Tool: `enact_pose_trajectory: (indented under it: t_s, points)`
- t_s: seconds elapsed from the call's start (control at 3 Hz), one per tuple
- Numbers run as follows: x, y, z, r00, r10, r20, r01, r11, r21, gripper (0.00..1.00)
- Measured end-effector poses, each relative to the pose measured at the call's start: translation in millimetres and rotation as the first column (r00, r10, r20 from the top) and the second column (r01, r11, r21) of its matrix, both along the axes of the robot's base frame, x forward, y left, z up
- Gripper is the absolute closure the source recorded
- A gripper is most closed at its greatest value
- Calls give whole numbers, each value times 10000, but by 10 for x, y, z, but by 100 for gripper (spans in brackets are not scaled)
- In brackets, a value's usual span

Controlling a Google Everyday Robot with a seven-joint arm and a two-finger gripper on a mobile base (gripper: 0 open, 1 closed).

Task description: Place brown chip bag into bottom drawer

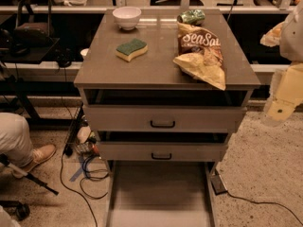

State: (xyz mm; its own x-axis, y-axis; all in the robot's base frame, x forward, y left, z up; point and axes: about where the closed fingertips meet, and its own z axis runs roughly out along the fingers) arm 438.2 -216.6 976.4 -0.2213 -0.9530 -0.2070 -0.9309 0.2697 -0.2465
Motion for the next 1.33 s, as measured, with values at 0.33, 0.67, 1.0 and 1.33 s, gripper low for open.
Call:
enact_pose_trajectory:
  t_s: [0.33,0.67,1.0,1.33]
  points:
    - [0,0,0,10000,0,0,0,10000,0,0]
    - [305,35,-64,9984,-561,56,557,9969,557,0]
    - [1048,42,-229,9748,-2230,73,2197,9650,1435,0]
    - [1747,36,-474,9027,-4288,-357,4261,8792,2131,0]
